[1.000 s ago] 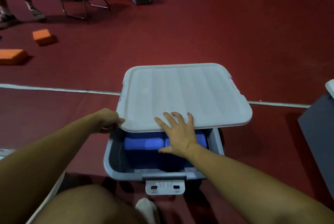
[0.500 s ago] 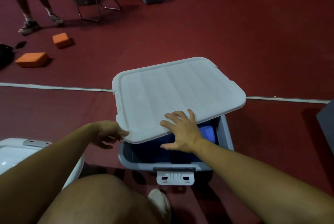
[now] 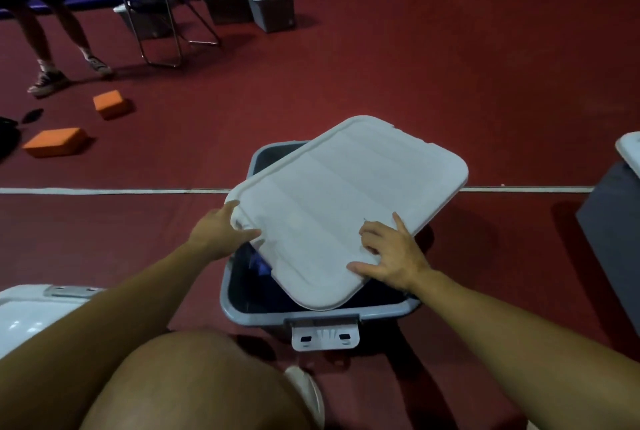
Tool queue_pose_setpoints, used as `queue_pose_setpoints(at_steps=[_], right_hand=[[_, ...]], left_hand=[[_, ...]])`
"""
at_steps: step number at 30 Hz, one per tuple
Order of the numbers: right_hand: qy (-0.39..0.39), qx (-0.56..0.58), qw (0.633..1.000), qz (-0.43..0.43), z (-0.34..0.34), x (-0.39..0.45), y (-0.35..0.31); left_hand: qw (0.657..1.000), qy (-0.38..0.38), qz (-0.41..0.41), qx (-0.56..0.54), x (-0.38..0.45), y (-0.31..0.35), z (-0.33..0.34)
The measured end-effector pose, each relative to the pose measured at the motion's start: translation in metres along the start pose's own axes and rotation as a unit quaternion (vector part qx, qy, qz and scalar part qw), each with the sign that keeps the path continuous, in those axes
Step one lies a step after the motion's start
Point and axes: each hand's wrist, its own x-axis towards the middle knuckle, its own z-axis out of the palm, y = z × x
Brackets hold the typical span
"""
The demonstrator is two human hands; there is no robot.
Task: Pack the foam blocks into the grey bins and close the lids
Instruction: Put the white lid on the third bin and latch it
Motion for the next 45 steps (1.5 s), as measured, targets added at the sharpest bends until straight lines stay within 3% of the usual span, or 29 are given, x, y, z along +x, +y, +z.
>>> queue_pose_setpoints(at_steps=[5, 9, 13, 15, 21, 25, 31, 35, 45], right_hand=[[0.022, 0.045, 0.998, 0.034, 0.011, 0.006, -0.001], [0.033, 0.067, 0.997, 0.028, 0.020, 0.018, 0.007], [0.049, 0.101, 0.993, 0.044, 0.011, 0.035, 0.023], [0.038, 0.076, 0.994, 0.069, 0.006, 0.038, 0.028], [0.035, 0.025, 0.976, 0.215, -0.008, 0.027, 0.016], [0.003, 0.071, 0.963, 0.259, -0.023, 0.020, 0.017], [0.003, 0.062, 0.946, 0.318, -0.025, -0.003, 0.010], [0.004, 0.042, 0.946, 0.322, -0.021, -0.014, 0.005], [0.052, 0.095, 0.935, 0.338, -0.013, -0.003, 0.019]], left_hand=[[0.998, -0.049, 0.027, 0.033, 0.030, 0.009, 0.015], [0.996, -0.009, 0.033, 0.086, 0.039, 0.009, 0.017], [0.970, -0.012, 0.031, 0.242, 0.021, 0.012, 0.010], [0.965, -0.024, 0.016, 0.259, 0.010, 0.010, 0.007], [0.981, -0.056, 0.025, 0.182, -0.016, -0.008, 0.008], [0.977, -0.131, 0.093, 0.140, -0.033, -0.002, 0.010], [0.961, -0.237, 0.130, 0.060, -0.045, 0.001, 0.013], [0.947, -0.256, 0.173, 0.086, -0.049, 0.002, 0.015], [0.945, -0.257, 0.189, 0.074, -0.037, 0.002, 0.022]])
